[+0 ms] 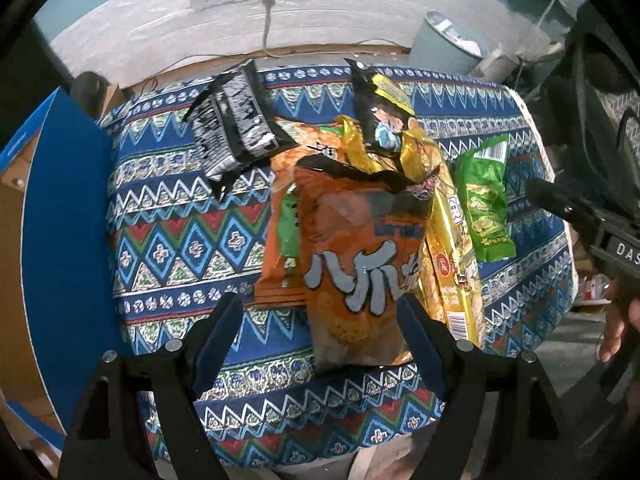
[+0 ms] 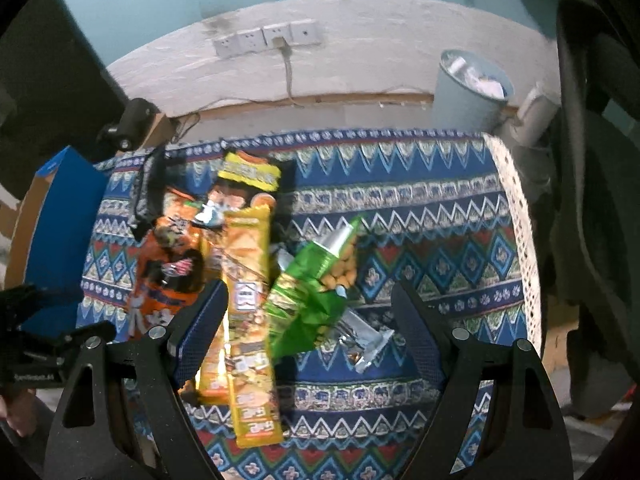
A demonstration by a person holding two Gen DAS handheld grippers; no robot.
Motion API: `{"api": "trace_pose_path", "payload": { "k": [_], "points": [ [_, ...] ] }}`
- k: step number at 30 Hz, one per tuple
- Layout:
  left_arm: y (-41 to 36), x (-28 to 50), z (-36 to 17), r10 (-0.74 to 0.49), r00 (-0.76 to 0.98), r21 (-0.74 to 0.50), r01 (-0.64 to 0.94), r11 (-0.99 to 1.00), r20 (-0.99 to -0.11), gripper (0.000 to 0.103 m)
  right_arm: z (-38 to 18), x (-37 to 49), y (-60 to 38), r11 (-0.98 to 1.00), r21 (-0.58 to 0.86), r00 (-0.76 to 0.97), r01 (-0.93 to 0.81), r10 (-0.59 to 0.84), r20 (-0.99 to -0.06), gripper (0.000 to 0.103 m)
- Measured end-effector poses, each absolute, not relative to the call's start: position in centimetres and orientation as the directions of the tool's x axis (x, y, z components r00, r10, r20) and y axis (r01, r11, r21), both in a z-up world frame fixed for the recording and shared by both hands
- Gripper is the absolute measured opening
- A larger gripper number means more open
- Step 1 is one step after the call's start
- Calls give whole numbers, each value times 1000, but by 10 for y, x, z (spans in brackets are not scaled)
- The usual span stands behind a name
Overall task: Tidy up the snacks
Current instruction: 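Grasp the orange bag with the left tool while the right tool grasps the green peanut bag, then carry the orange bag with the left tool while the right tool carries the green bag over the box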
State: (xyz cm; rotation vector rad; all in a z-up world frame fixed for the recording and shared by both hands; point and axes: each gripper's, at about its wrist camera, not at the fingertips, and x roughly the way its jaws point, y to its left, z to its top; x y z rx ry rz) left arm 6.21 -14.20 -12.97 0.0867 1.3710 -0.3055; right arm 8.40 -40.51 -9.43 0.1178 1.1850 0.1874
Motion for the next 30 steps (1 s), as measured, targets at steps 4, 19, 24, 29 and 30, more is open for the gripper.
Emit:
{"api": "trace_pose_path", "payload": {
  "k": [4, 19, 24, 29, 30],
  "points": [
    [-156, 62, -141, -145, 146, -98, 289, 952, -979, 81, -114, 88, -403, 976, 198, 313, -87, 216, -925, 83],
    [-195, 77, -182, -115, 121, -70, 329, 942, -986, 86, -162, 103, -394, 977, 194, 234, -83, 209, -950, 83],
    [-202, 80, -191, -150, 137, -97, 338, 936, -979, 86, -168, 107, -392, 978, 195, 231, -75, 208, -950, 83],
    [-191, 76, -188, -180, 153, -115, 359, 926, -972, 73, -170, 109, -399, 968, 244, 235, -62, 252, -939, 65],
    [-189, 74, -185, -177, 158, -108, 370, 923, -971, 72, -170, 109, -398, 969, 240, 237, -66, 249, -939, 65]
  ]
}}
